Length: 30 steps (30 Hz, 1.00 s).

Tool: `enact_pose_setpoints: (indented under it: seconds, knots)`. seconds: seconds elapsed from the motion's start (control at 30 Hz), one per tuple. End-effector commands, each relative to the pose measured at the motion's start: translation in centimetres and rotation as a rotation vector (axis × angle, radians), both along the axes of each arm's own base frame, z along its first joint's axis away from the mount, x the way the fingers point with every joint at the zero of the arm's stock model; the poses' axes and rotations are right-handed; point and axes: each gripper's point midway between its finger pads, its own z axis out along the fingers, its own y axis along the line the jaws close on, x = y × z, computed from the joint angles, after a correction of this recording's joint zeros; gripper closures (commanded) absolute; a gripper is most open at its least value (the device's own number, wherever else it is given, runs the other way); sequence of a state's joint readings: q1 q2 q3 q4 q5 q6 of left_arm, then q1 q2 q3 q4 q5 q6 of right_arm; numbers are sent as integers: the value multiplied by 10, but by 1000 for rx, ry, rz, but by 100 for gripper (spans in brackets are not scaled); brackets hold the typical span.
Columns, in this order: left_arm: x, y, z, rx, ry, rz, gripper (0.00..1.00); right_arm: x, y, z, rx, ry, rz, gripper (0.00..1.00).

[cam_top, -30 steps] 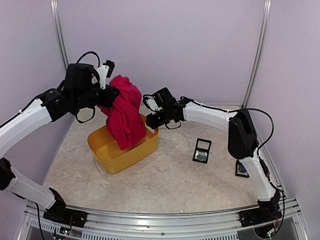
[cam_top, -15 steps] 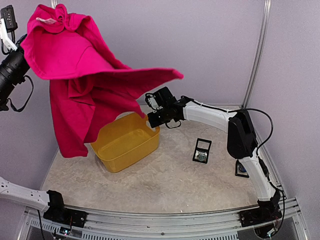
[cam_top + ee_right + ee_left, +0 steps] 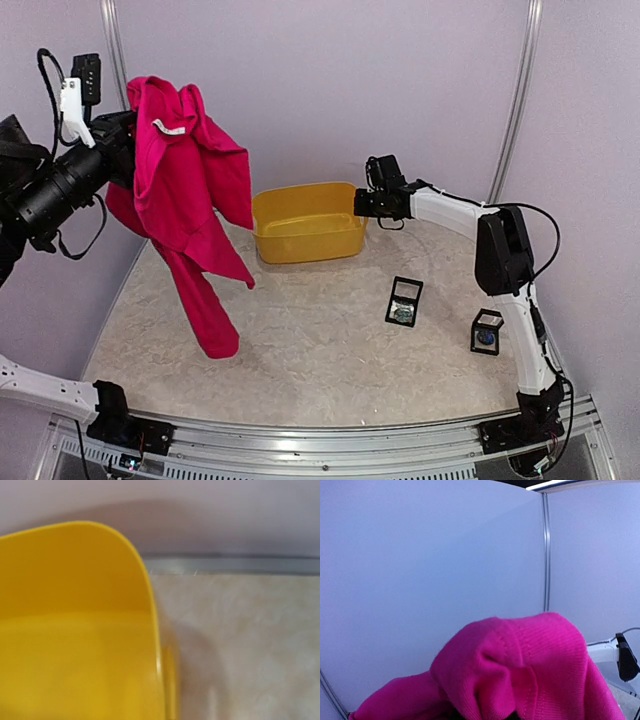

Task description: Pin the brooch onto the clothing

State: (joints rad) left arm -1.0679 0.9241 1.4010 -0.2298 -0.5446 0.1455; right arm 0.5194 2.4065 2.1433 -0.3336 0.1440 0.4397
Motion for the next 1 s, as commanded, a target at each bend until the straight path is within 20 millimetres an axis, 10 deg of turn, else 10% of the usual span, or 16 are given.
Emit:
enact_pose_setpoints:
  seconds: [0.0, 0.1, 0.23, 0.33, 0.43, 0.67, 0.8, 0.97]
  knots:
    - [-2, -109, -127, 316, 206, -334, 100, 8, 28, 31, 176, -81, -33, 100]
    - [-3, -145, -198, 420, 350, -446, 100, 13, 36, 26, 225, -64, -35, 100]
    - [13, -146, -254, 477, 479, -455, 100, 8, 52, 18, 266, -43, -18, 100]
    - [20, -146, -286, 518, 535, -491, 39, 1, 63, 13, 258, -35, 12, 100]
    - [21, -154, -294, 596, 526, -529, 4, -4, 69, 21, 268, -33, 50, 84]
    - [98, -133, -233, 470, 454, -493, 1, -24, 64, 93, 175, -150, 171, 46]
    - [164, -109, -283, 646, 532, -278, 3, -58, 56, 118, 66, -182, 263, 41]
    - [171, -115, -362, 1017, 444, -338, 6, -121, 55, 118, 44, -137, 416, 37]
